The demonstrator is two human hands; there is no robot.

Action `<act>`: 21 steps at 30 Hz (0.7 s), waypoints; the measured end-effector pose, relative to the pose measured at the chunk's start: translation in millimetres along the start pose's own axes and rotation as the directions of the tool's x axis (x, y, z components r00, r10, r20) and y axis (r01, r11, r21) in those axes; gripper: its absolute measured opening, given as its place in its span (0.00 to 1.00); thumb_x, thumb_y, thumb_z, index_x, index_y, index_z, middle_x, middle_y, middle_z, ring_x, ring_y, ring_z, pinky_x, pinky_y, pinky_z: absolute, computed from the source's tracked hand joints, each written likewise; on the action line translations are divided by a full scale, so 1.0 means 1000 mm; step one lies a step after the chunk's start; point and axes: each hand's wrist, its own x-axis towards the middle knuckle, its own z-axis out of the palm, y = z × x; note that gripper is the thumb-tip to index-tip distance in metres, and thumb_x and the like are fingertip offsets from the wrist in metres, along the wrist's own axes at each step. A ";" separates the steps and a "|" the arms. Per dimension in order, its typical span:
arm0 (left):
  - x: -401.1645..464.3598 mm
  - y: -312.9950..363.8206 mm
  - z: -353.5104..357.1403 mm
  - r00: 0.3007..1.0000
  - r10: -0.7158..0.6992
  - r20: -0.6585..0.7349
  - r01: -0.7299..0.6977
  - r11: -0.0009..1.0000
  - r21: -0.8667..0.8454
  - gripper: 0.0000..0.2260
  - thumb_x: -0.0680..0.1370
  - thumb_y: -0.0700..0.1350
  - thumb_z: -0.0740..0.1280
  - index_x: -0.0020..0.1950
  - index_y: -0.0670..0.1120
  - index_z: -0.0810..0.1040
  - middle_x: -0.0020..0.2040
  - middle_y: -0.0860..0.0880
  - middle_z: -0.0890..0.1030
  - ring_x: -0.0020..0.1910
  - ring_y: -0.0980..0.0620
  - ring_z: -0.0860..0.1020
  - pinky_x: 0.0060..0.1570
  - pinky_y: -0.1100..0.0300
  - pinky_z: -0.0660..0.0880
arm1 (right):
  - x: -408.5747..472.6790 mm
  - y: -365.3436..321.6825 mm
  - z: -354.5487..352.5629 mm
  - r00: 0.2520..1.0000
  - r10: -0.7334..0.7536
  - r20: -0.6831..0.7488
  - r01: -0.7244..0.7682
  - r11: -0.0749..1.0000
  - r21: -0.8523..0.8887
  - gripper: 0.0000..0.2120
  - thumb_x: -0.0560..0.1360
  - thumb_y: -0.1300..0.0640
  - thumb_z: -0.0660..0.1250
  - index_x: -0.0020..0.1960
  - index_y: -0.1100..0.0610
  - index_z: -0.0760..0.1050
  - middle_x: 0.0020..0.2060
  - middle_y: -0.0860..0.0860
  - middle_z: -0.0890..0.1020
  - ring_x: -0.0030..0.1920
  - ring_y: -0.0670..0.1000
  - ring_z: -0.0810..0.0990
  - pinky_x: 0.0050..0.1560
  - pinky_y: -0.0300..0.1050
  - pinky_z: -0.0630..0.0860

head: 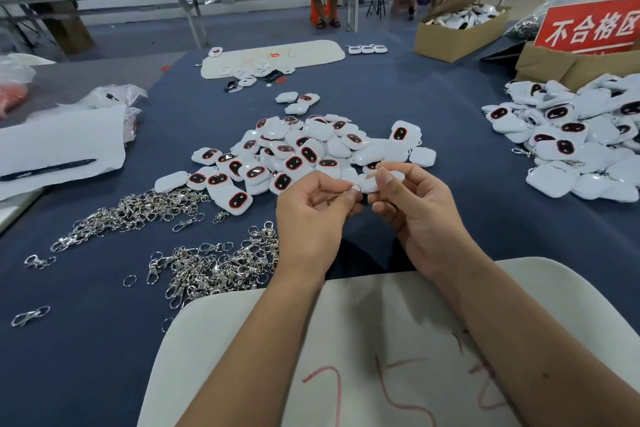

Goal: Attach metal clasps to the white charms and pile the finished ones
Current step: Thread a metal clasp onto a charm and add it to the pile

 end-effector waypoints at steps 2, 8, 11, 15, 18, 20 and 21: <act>0.001 -0.001 -0.002 0.999 0.049 -0.008 -0.048 0.992 0.117 0.08 0.75 0.29 0.72 0.40 0.41 0.81 0.38 0.42 0.85 0.36 0.51 0.84 0.42 0.58 0.82 | 0.000 0.001 0.000 1.000 -0.019 -0.011 0.018 0.999 -0.042 0.15 0.68 0.55 0.78 0.51 0.59 0.81 0.39 0.53 0.84 0.35 0.48 0.83 0.38 0.36 0.80; 0.003 -0.002 -0.007 0.944 0.270 0.189 -0.329 0.725 0.605 0.08 0.74 0.33 0.70 0.38 0.44 0.81 0.35 0.50 0.82 0.37 0.47 0.79 0.41 0.51 0.76 | -0.001 0.006 -0.001 0.992 -0.122 -0.027 0.110 0.953 -0.282 0.14 0.73 0.58 0.79 0.54 0.60 0.79 0.40 0.52 0.84 0.34 0.49 0.82 0.38 0.38 0.79; 0.003 -0.003 -0.008 0.900 0.295 0.321 -0.434 0.528 0.730 0.07 0.73 0.34 0.68 0.40 0.45 0.81 0.36 0.50 0.82 0.39 0.46 0.78 0.42 0.50 0.73 | -0.001 0.010 0.000 0.988 -0.150 -0.037 0.125 0.915 -0.383 0.13 0.74 0.61 0.78 0.56 0.61 0.78 0.42 0.52 0.84 0.35 0.49 0.84 0.37 0.39 0.79; 0.003 -0.007 -0.003 0.992 0.122 0.032 -0.123 0.892 0.436 0.05 0.76 0.35 0.74 0.44 0.45 0.85 0.39 0.50 0.86 0.40 0.50 0.84 0.46 0.55 0.81 | 0.001 0.007 -0.003 0.993 -0.109 -0.049 0.092 0.959 -0.267 0.12 0.75 0.57 0.77 0.56 0.59 0.80 0.39 0.52 0.83 0.35 0.49 0.82 0.41 0.39 0.80; 0.003 -0.006 0.001 0.991 -0.118 -0.057 0.120 0.992 0.033 0.05 0.75 0.34 0.75 0.47 0.43 0.84 0.41 0.43 0.87 0.41 0.48 0.86 0.47 0.57 0.82 | 0.003 0.004 -0.004 1.000 -0.028 -0.008 0.027 0.998 -0.060 0.17 0.72 0.55 0.75 0.58 0.60 0.80 0.39 0.53 0.84 0.36 0.48 0.82 0.42 0.37 0.80; 0.001 -0.006 0.002 0.981 -0.193 -0.016 0.190 0.976 -0.109 0.06 0.74 0.33 0.76 0.50 0.39 0.84 0.44 0.40 0.87 0.45 0.45 0.86 0.52 0.54 0.81 | 0.004 0.003 -0.005 1.000 0.010 0.022 -0.011 1.000 0.016 0.17 0.72 0.55 0.75 0.58 0.60 0.80 0.39 0.54 0.84 0.37 0.47 0.82 0.42 0.35 0.80; 0.000 -0.005 0.003 0.978 -0.208 0.006 0.207 0.967 -0.147 0.07 0.74 0.33 0.76 0.51 0.39 0.83 0.45 0.39 0.86 0.47 0.43 0.86 0.54 0.52 0.81 | 0.004 0.003 -0.005 0.999 0.024 0.030 -0.025 0.999 0.039 0.17 0.72 0.55 0.75 0.58 0.60 0.80 0.39 0.53 0.84 0.37 0.47 0.82 0.42 0.35 0.80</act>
